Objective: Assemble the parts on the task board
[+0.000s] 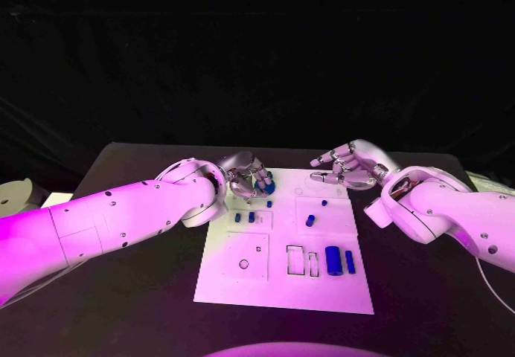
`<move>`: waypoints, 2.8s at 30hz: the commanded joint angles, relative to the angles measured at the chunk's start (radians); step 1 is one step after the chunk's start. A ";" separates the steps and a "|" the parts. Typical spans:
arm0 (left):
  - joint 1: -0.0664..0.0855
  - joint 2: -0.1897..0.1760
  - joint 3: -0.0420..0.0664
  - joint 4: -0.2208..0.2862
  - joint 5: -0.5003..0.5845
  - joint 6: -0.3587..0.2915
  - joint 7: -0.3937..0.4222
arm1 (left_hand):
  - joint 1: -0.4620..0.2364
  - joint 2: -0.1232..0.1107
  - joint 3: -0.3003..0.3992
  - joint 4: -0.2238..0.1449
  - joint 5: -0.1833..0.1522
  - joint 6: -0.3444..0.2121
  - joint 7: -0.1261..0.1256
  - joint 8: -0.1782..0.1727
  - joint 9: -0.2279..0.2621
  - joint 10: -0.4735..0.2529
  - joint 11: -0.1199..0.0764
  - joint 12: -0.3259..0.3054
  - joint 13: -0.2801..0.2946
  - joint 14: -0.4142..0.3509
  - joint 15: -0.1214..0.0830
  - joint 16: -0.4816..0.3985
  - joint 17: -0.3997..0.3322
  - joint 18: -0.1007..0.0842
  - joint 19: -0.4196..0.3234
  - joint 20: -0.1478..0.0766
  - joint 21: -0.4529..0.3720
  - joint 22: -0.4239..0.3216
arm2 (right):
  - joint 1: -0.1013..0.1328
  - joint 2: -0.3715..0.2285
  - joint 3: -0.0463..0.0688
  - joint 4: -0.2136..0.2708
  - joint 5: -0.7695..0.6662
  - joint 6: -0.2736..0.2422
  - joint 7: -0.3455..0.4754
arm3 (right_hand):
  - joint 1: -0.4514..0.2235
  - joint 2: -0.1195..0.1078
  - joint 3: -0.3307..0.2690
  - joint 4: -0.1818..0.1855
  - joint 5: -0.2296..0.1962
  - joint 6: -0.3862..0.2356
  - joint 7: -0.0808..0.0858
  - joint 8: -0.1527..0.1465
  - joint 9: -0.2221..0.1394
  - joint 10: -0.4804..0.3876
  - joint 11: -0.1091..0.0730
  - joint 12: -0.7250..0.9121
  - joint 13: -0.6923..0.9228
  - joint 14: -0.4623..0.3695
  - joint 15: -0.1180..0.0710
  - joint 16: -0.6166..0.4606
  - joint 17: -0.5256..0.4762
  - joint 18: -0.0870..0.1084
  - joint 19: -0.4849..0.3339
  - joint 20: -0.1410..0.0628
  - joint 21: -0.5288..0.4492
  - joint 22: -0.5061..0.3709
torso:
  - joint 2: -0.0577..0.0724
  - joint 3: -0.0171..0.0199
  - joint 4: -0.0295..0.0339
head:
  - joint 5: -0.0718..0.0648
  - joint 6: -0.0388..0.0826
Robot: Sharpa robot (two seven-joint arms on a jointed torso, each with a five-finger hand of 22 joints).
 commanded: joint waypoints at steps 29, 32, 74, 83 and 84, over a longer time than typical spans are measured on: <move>-0.012 0.143 -0.018 -0.152 -0.388 0.198 -0.028 | 0.016 0.065 -0.124 -0.026 -0.029 0.172 -0.017 -0.119 -0.181 0.148 -0.019 -0.140 -0.228 0.315 -0.027 0.471 0.425 -0.047 0.317 -0.032 0.404 0.344 | -0.001 0.010 0.000 -0.001 -0.003 0.012 0.011 | -0.007 0.003 -0.004 0.003 0.007 0.002 -0.002 0.000 0.000 -0.008 0.002 -0.005 -0.001 0.075 0.004 -0.003 0.133 0.018 -0.009 -0.001 -0.004 -0.001 | 0.003 -0.0023 -0.0033 | -0.005 -0.001; -0.014 0.146 -0.018 -0.156 -0.389 0.194 -0.026 | 0.022 0.067 -0.107 -0.029 -0.029 0.183 -0.019 -0.121 -0.185 0.163 -0.021 -0.148 -0.235 0.315 -0.028 0.470 0.417 -0.050 0.320 -0.034 0.419 0.359 | -0.001 0.010 0.000 -0.001 -0.003 0.012 0.011 | -0.007 0.003 -0.004 0.003 0.007 0.002 -0.002 0.000 0.000 -0.008 0.002 -0.005 -0.001 0.075 0.004 -0.003 0.133 0.018 -0.009 -0.001 -0.004 -0.001 | 0.003 -0.0022 -0.0030 | -0.005 -0.002; -0.024 0.079 0.021 -0.085 -0.278 0.062 -0.023 | -0.018 0.063 0.086 -0.082 -0.027 0.273 -0.022 -0.146 -0.221 0.277 -0.032 -0.239 -0.254 0.315 -0.037 0.487 0.394 -0.058 0.318 -0.042 0.470 0.420 | -0.001 0.015 0.000 -0.007 -0.002 0.018 0.010 | -0.007 0.004 -0.005 0.003 0.008 0.002 -0.002 0.001 0.000 -0.007 0.002 -0.002 0.000 0.075 0.004 -0.003 0.134 0.018 -0.009 -0.001 -0.003 0.001 | 0.001 -0.0007 -0.0014 | -0.005 0.005; -0.021 0.001 0.035 -0.025 -0.233 0.071 -0.047 | -0.023 0.060 0.091 -0.086 -0.025 0.278 -0.022 -0.147 -0.222 0.282 -0.033 -0.243 -0.253 0.314 -0.037 0.488 0.392 -0.058 0.318 -0.043 0.473 0.424 | -0.001 0.014 0.000 -0.010 -0.002 0.019 0.009 | -0.007 0.004 -0.005 0.003 0.008 0.002 -0.002 0.001 0.000 -0.007 0.002 -0.002 0.000 0.075 0.004 -0.003 0.134 0.018 -0.009 -0.001 -0.003 0.001 | 0.002 -0.0012 0.0003 | -0.004 0.006; -0.021 -0.007 0.035 -0.021 -0.230 0.076 -0.050 | -0.023 0.060 0.091 -0.086 -0.025 0.278 -0.022 -0.147 -0.222 0.282 -0.033 -0.243 -0.253 0.314 -0.037 0.488 0.392 -0.058 0.318 -0.043 0.473 0.424 | -0.002 0.014 0.000 -0.010 -0.002 0.019 0.009 | -0.007 0.004 -0.005 0.003 0.008 0.002 -0.002 0.001 0.000 -0.007 0.002 -0.002 0.000 0.075 0.004 -0.003 0.134 0.018 -0.009 -0.001 -0.003 0.001 | 0.002 -0.0015 0.0004 | -0.004 0.006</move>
